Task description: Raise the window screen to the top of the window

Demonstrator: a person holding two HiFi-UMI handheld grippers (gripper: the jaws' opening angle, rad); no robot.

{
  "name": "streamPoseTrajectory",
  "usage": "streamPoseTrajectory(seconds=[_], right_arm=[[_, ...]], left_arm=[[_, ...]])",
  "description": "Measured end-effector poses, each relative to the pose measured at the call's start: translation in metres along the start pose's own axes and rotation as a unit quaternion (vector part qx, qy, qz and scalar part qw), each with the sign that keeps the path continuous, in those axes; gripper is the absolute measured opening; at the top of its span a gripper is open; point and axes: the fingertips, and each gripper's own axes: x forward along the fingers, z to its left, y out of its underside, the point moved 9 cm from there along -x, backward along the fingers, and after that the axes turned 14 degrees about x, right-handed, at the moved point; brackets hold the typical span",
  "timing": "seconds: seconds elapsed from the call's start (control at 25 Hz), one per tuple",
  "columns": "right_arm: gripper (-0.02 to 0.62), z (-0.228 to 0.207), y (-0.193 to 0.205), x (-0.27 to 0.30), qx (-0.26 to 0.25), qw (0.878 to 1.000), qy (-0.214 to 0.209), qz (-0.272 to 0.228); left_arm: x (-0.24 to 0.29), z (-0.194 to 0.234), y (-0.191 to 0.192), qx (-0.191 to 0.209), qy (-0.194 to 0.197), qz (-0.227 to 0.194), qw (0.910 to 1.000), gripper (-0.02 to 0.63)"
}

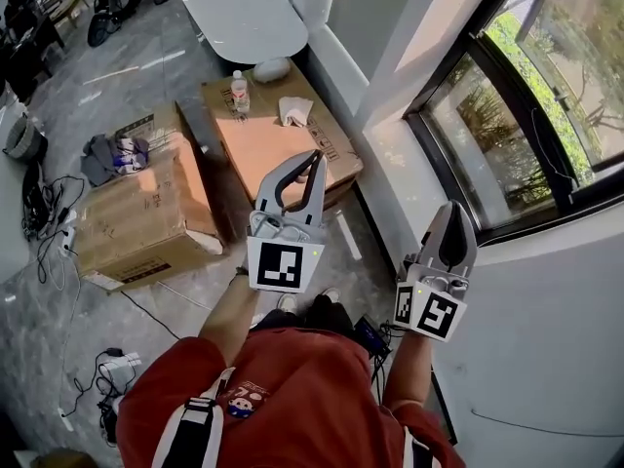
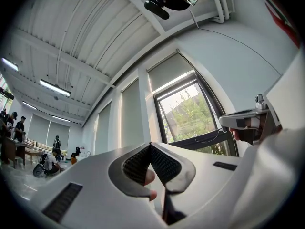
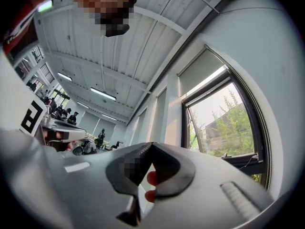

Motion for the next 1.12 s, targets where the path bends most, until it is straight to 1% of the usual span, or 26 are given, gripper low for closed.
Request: streamPoseTrajectory(seconds=[0.16, 0.32, 0.44, 0.52, 0.6, 0.68, 0.8, 0.96, 1.12], right_arm=[[0.009, -0.009, 0.017, 0.01, 0.007, 1.0, 0.006, 0.009], [0.009, -0.024, 0.035, 0.027, 0.02, 1.0, 0.009, 0.013], [0.009, -0.04, 0.041, 0.045, 0.021, 1.0, 0.014, 0.005], [0.009, -0.055, 0.044, 0.057, 0.021, 0.999, 0.025, 0.0], [0.009, -0.071, 0.047, 0.068, 0.02, 0.999, 0.04, -0.001], [0.009, -0.09, 0.049, 0.078, 0.017, 0.998, 0.057, -0.002], [0.009, -0.12, 0.05, 0.092, 0.007, 0.997, 0.081, -0.003], [0.009, -0.158, 0.053, 0.101, -0.013, 0.993, 0.115, 0.003], [0.009, -0.2, 0.057, 0.1, -0.022, 0.988, 0.155, 0.011]], left_arm=[[0.018, -0.003, 0.01, 0.017, 0.0, 0.0, 0.9999, 0.005], [0.039, -0.012, 0.021, 0.015, 0.007, 0.009, 0.9998, 0.006], [0.067, -0.018, 0.025, 0.013, 0.015, 0.014, 0.9997, 0.006], [0.09, -0.024, 0.026, 0.011, 0.03, 0.007, 0.9995, 0.006], [0.113, -0.033, 0.027, 0.008, 0.052, -0.005, 0.9986, 0.006], [0.137, -0.046, 0.027, 0.003, 0.077, -0.011, 0.997, 0.006], [0.176, -0.067, 0.027, -0.007, 0.101, -0.018, 0.9947, 0.006], [0.223, -0.098, 0.03, -0.018, 0.137, -0.022, 0.9902, 0.006], [0.263, -0.137, 0.034, -0.022, 0.173, -0.025, 0.9843, 0.006]])
